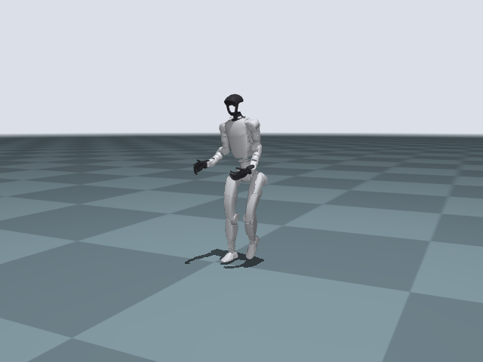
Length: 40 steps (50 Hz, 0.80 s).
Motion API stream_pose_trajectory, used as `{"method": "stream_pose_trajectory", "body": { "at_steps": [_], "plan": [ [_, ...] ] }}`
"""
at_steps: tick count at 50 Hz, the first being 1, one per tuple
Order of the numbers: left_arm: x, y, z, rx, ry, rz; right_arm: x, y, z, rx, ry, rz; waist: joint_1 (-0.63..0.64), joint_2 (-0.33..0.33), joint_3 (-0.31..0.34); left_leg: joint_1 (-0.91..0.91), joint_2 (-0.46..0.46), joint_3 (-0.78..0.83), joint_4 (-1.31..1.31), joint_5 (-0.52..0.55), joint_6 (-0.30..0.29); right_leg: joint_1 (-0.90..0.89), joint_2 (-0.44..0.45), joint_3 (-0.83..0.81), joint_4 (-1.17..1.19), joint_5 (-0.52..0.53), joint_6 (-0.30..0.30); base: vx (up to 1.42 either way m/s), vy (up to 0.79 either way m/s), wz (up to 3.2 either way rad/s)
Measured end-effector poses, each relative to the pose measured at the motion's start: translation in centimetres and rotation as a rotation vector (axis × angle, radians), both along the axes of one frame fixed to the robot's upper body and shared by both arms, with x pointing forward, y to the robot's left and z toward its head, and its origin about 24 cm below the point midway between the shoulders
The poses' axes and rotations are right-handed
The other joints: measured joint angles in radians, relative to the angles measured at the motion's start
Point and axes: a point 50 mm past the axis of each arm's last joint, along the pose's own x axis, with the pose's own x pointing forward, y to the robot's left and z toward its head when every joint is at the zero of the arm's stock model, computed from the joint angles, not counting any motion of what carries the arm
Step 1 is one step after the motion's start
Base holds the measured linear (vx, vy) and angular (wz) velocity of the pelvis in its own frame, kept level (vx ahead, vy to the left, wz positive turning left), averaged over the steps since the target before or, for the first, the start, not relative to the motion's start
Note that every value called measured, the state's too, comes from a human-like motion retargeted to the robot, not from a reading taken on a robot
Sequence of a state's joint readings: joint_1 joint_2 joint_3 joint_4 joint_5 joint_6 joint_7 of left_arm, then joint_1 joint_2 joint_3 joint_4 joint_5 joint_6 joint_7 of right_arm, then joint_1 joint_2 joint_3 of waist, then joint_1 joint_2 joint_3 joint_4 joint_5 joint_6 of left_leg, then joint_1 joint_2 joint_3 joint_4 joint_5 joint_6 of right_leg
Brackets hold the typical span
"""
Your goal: Walk run
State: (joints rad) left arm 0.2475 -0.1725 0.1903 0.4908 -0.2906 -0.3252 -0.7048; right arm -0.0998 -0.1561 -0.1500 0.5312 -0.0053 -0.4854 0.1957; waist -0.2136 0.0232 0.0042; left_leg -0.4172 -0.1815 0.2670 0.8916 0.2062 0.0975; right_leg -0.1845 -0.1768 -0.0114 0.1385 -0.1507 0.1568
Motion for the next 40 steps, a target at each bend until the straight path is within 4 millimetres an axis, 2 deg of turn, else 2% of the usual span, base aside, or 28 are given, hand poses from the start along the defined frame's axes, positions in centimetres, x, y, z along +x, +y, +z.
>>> {"method": "stream_pose_trajectory", "body": {
  "at_steps": [2,4,6,10,12,13,15,17,18,20,22,23,24,25,27,28,30,32,34,35,37,38,40],
  "plan": [
    [0.1,0.8,0.4,0.024,-0.021,0.014,0.8,0.2,1.5,-0.015,-0.066,0.021,0.074,-0.027,-0.008,-0.151,0.013,0.041,-0.024,-0.113,0.025,0.030,0.012,-0.022,-0.040,-0.013,-0.012,0.80,-0.36,-0.09],
    [0.3,1.8,1.0,0.060,-0.049,0.027,1.5,0.6,2.8,-0.040,-0.120,0.057,0.104,-0.037,-0.013,-0.258,0.102,0.137,-0.082,-0.218,0.101,0.068,0.038,-0.073,-0.073,-0.038,-0.013,0.99,-0.45,0.60],
    [0.5,2.8,1.7,0.101,-0.084,0.041,2.2,0.8,4.1,-0.069,-0.163,0.100,0.143,-0.042,-0.001,-0.349,0.169,0.206,-0.169,-0.287,0.149,0.111,0.079,-0.101,-0.089,-0.074,-0.018,1.08,-0.47,0.38],
    [1.2,4.3,2.8,0.157,-0.140,0.098,3.7,0.2,6.0,-0.089,-0.210,0.153,0.223,-0.041,0.039,-0.494,0.248,0.257,-0.340,-0.396,0.164,0.196,0.187,-0.106,-0.112,-0.138,-0.081,1.12,-0.39,0.05],
    [1.0,5.0,2.9,0.179,-0.135,0.151,3.7,0.7,5.0,-0.056,-0.170,0.176,0.230,-0.060,0.041,-0.528,0.241,0.257,-0.401,-0.400,0.156,0.230,0.191,-0.144,-0.109,-0.077,-0.058,1.31,-0.15,-0.17],
    [0.8,5.5,2.9,0.193,-0.131,0.172,3.4,1.1,4.2,-0.035,-0.140,0.185,0.236,-0.078,0.040,-0.524,0.245,0.264,-0.417,-0.406,0.132,0.242,0.186,-0.146,-0.098,-0.019,-0.039,1.42,-0.15,-0.35],
    [0.7,6.2,2.9,0.217,-0.124,0.202,2.4,1.6,1.8,0.005,-0.059,0.191,0.254,-0.123,0.033,-0.492,0.263,0.301,-0.401,-0.393,0.131,0.253,0.157,-0.156,-0.062,0.152,-0.002,1.59,-0.12,-0.47],
    [0.8,6.5,3.0,0.221,-0.122,0.223,0.4,0.9,-1.4,-0.030,0.082,0.183,0.263,-0.155,0.016,-0.460,0.257,0.300,-0.346,-0.470,0.155,0.238,0.128,-0.175,0.009,0.407,0.017,1.73,-0.01,-0.04],
    [1.3,6.5,3.2,0.219,-0.131,0.227,-1.1,0.0,-3.2,-0.079,0.173,0.164,0.249,-0.146,0.011,-0.454,0.251,0.267,-0.304,-0.517,0.162,0.222,0.141,-0.161,0.063,0.531,0.034,1.76,0.00,1.14],
    [2.6,6.2,3.9,0.203,-0.169,0.230,-4.8,-1.8,-7.1,-0.187,0.390,0.089,0.178,-0.121,0.032,-0.404,0.207,0.169,-0.258,-0.599,0.162,0.142,0.153,-0.153,0.354,0.674,0.050,1.82,-0.10,2.57],
    [4.6,6.2,5.3,0.192,-0.236,0.205,-9.2,-2.8,-10.5,-0.205,0.593,0.006,0.074,-0.072,0.064,-0.326,0.108,0.035,-0.215,-0.700,0.162,0.024,0.271,-0.098,0.641,0.657,0.063,1.61,-0.32,3.32],
    [5.7,6.2,6.2,0.190,-0.279,0.188,-11.5,-2.8,-11.8,-0.172,0.682,-0.019,0.054,-0.013,0.068,-0.298,0.120,-0.043,-0.220,-0.727,0.155,-0.033,0.361,-0.067,0.665,0.604,0.083,1.65,-0.39,2.13],
    [6.8,6.2,7.2,0.182,-0.322,0.169,-14.1,-2.8,-13.0,-0.125,0.767,-0.037,0.048,0.025,0.077,-0.265,0.132,-0.090,-0.214,-0.760,0.144,-0.098,0.385,-0.068,0.720,0.534,0.072,1.70,-0.45,1.23],
    [7.9,6.2,8.2,0.172,-0.364,0.148,-16.9,-2.8,-13.8,-0.069,0.849,-0.052,0.049,0.054,0.089,-0.228,0.144,-0.120,-0.203,-0.795,0.131,-0.167,0.378,-0.085,0.791,0.457,0.046,1.72,-0.55,0.66],
    [9.2,5.9,9.7,0.167,-0.431,0.107,-22.8,-3.1,-14.6,0.023,0.989,-0.077,0.057,0.059,0.092,-0.106,0.119,-0.125,-0.264,-0.803,0.123,-0.301,0.254,-0.177,0.866,0.287,-0.097,1.81,-0.60,0.67],
    [9.6,5.8,10.4,0.170,-0.465,0.089,-25.2,-3.2,-14.5,0.049,1.036,-0.094,0.032,0.054,0.096,-0.033,0.082,-0.140,-0.322,-0.786,0.126,-0.373,0.181,-0.215,0.882,0.222,-0.151,1.90,-0.61,1.48],
    [9.5,5.6,11.1,0.171,-0.504,0.069,-29.1,-3.6,-14.0,0.060,1.098,-0.134,-0.058,0.055,0.098,0.125,0.008,-0.198,-0.470,-0.685,0.121,-0.500,0.065,-0.247,0.833,0.146,-0.168,1.98,-0.66,2.19],
    [8.6,5.3,10.7,0.154,-0.499,0.068,-31.1,-4.4,-13.2,0.053,1.103,-0.178,-0.164,0.106,0.098,0.272,0.014,-0.270,-0.606,-0.460,0.049,-0.600,0.011,-0.270,0.697,0.091,-0.118,2.09,-0.70,2.31],
    [7.3,5.0,9.8,0.128,-0.470,0.074,-31.6,-5.2,-12.5,0.045,1.057,-0.253,-0.257,0.165,0.103,0.380,0.080,-0.279,-0.671,-0.159,-0.022,-0.651,-0.007,-0.249,0.485,0.072,-0.045,2.09,-0.82,1.78],
    [6.6,4.9,9.3,0.117,-0.453,0.080,-31.2,-5.6,-12.1,0.040,1.011,-0.301,-0.294,0.190,0.107,0.426,0.114,-0.265,-0.690,0.011,-0.049,-0.657,0.000,-0.215,0.362,0.063,-0.003,2.04,-0.91,1.02],
    [5.5,4.8,8.5,0.105,-0.422,0.085,-28.0,-6.3,-11.5,0.016,0.831,-0.392,-0.318,0.212,0.114,0.503,0.155,-0.207,-0.685,0.264,-0.095,-0.628,0.012,-0.171,0.193,0.012,0.049,1.83,-0.79,0.24],
    [5.1,4.6,8.0,0.099,-0.405,0.086,-25.9,-6.6,-11.0,0.002,0.733,-0.427,-0.312,0.207,0.123,0.525,0.164,-0.174,-0.611,0.304,-0.076,-0.596,0.008,-0.184,0.163,0.012,0.040,1.75,-0.71,-0.53],
    [4.7,4.4,7.4,0.087,-0.379,0.093,-20.6,-7.3,-9.7,-0.027,0.538,-0.448,-0.257,0.153,0.130,0.542,0.096,-0.135,-0.434,0.317,-0.001,-0.532,0.025,-0.176,0.207,0.134,-0.023,2.08,-0.93,-1.40]
  ]
}}
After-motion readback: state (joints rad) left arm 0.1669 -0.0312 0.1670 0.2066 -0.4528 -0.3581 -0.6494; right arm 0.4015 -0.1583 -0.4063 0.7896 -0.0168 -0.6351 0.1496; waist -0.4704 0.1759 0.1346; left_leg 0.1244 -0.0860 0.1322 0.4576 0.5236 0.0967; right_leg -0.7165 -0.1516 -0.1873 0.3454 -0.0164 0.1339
